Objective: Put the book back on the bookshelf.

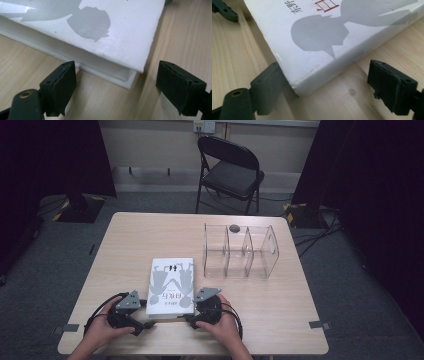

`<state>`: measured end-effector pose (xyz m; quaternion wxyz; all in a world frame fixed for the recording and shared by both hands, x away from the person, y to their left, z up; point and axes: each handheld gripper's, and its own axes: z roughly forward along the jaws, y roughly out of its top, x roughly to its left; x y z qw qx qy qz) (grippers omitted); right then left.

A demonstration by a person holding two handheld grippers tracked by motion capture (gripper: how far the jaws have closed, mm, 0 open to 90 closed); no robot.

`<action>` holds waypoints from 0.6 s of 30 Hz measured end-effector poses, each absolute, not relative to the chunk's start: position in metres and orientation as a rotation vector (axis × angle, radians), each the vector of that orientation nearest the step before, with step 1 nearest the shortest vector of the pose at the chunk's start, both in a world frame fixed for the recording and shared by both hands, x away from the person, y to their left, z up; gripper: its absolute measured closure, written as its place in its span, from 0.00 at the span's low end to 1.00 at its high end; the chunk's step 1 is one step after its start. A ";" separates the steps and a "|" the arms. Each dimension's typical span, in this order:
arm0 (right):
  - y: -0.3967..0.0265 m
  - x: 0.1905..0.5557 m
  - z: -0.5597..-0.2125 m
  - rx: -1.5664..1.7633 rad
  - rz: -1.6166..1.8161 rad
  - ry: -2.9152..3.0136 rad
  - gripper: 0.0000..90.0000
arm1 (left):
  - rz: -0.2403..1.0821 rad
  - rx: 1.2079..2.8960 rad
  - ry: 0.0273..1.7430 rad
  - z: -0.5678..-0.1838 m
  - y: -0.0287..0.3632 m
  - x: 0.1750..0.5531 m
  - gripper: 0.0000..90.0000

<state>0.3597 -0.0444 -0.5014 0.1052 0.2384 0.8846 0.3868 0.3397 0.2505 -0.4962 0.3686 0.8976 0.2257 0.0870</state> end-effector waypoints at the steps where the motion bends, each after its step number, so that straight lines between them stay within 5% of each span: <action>1: -0.044 0.359 -0.501 0.695 1.142 2.603 0.19 | 0.223 2.305 0.576 -0.496 0.249 0.341 0.20; 10: -0.041 0.354 -0.501 0.700 1.143 2.607 0.18 | 0.235 2.305 0.599 -0.492 0.248 0.347 0.34; 18: -0.040 0.354 -0.501 0.696 1.141 2.604 0.17 | 0.239 2.314 0.634 -0.489 0.245 0.346 0.37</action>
